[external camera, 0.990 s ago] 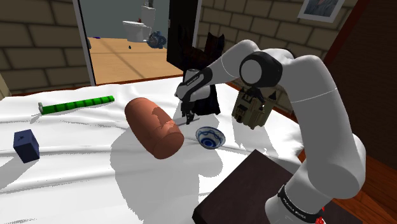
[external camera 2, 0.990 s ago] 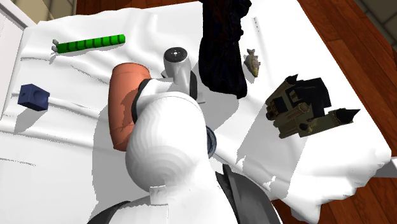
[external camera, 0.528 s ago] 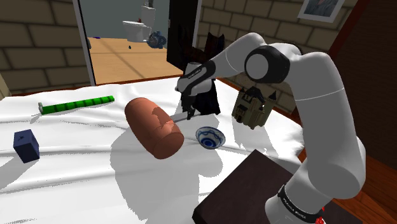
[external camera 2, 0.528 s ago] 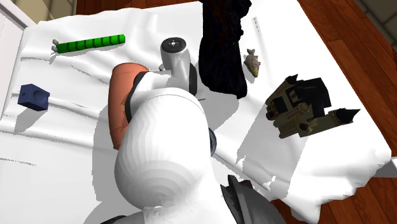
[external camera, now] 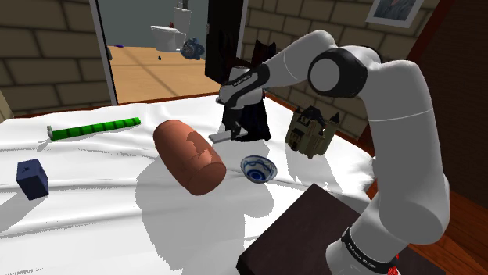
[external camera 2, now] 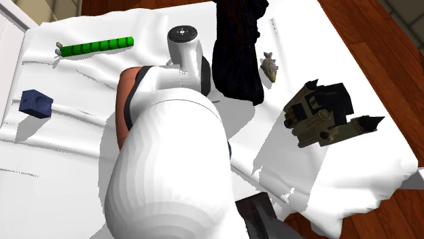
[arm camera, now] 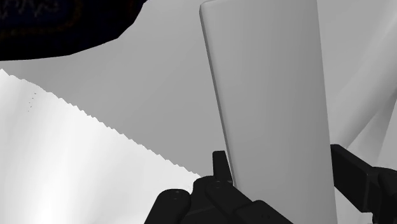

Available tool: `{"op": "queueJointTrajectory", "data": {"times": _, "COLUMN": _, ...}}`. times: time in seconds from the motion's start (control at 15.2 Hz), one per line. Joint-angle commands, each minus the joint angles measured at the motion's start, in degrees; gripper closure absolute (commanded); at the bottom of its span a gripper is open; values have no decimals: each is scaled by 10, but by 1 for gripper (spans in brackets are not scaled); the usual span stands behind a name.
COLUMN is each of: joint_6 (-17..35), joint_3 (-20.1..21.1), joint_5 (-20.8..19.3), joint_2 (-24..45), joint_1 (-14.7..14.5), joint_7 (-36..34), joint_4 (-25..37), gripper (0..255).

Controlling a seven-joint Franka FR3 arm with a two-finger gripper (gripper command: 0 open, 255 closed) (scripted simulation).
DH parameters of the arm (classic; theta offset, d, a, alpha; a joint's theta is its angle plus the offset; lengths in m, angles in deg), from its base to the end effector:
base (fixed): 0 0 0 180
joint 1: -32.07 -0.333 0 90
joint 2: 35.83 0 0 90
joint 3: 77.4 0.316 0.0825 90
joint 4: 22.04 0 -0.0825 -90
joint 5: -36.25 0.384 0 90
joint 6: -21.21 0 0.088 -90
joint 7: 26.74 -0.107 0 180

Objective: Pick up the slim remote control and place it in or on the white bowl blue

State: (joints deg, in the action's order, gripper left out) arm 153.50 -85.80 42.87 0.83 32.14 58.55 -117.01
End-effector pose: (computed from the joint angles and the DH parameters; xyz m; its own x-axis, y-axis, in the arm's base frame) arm 0.6809 -0.0872 0.2416 0.2740 0.9617 0.0012 0.9615 -0.2740 0.0200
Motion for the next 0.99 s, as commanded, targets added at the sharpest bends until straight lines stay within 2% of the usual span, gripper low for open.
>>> {"op": "queueJointTrajectory", "data": {"times": 0.0, "joint_6": -8, "joint_3": -1, "joint_5": -2, "joint_2": -11, "joint_1": -1, "joint_7": 0, "joint_4": -2, "gripper": 255}}
{"op": "queueJointTrajectory", "data": {"times": 0.2, "joint_6": -23, "joint_3": -3, "joint_5": -4, "joint_2": -24, "joint_1": -2, "joint_7": -2, "joint_4": 0, "gripper": 255}}
{"op": "queueJointTrajectory", "data": {"times": 0.53, "joint_6": 44, "joint_3": -11, "joint_5": -11, "joint_2": -126, "joint_1": -10, "joint_7": 5, "joint_4": -169, "gripper": 255}}
{"op": "queueJointTrajectory", "data": {"times": 0.92, "joint_6": 107, "joint_3": -23, "joint_5": -28, "joint_2": -238, "joint_1": -15, "joint_7": 8, "joint_4": -342, "gripper": 255}}
